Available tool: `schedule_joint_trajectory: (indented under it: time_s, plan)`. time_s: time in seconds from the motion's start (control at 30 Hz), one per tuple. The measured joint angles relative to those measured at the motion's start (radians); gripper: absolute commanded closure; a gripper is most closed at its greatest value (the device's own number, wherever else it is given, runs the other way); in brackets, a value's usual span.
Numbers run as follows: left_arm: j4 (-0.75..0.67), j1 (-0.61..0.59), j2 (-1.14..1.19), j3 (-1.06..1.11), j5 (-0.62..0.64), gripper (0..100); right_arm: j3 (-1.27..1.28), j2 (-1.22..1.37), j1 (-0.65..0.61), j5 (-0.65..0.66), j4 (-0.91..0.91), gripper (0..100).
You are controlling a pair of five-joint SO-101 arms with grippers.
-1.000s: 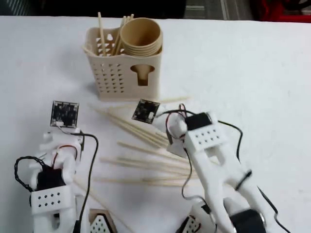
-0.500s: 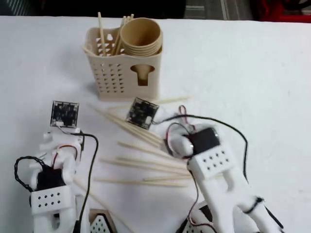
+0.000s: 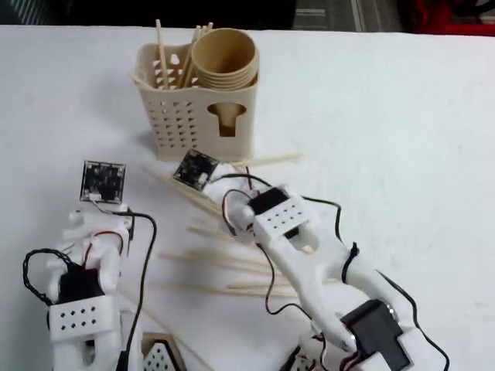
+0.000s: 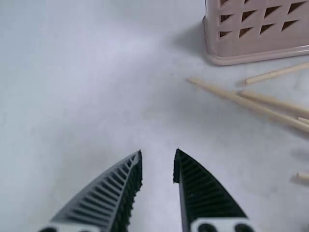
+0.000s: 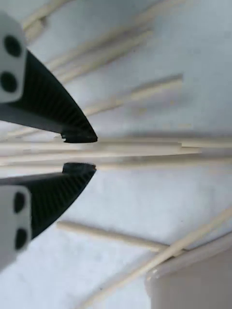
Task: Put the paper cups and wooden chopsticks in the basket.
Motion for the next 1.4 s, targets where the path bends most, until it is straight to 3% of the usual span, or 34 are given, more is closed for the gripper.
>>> schedule_joint_trajectory:
  time_s: [0.3,0.8,1.03,1.2,1.4]
  plan:
    - [0.0,0.0,0.0,0.0,0.0,88,-0.032,-0.014,0.031,0.035,0.258,78.7]
    - [0.0,0.0,0.0,0.0,0.0,88,0.095,0.057,0.058,0.066,0.044,79.3]
    - [0.0,0.0,0.0,0.0,0.0,88,0.083,0.161,0.098,0.069,-0.063,98.7]
    - [0.0,0.0,0.0,0.0,0.0,88,0.081,0.169,0.106,0.152,-0.064,98.1]
    - [0.0,0.0,0.0,0.0,0.0,88,0.075,0.143,0.12,0.164,0.025,98.1]
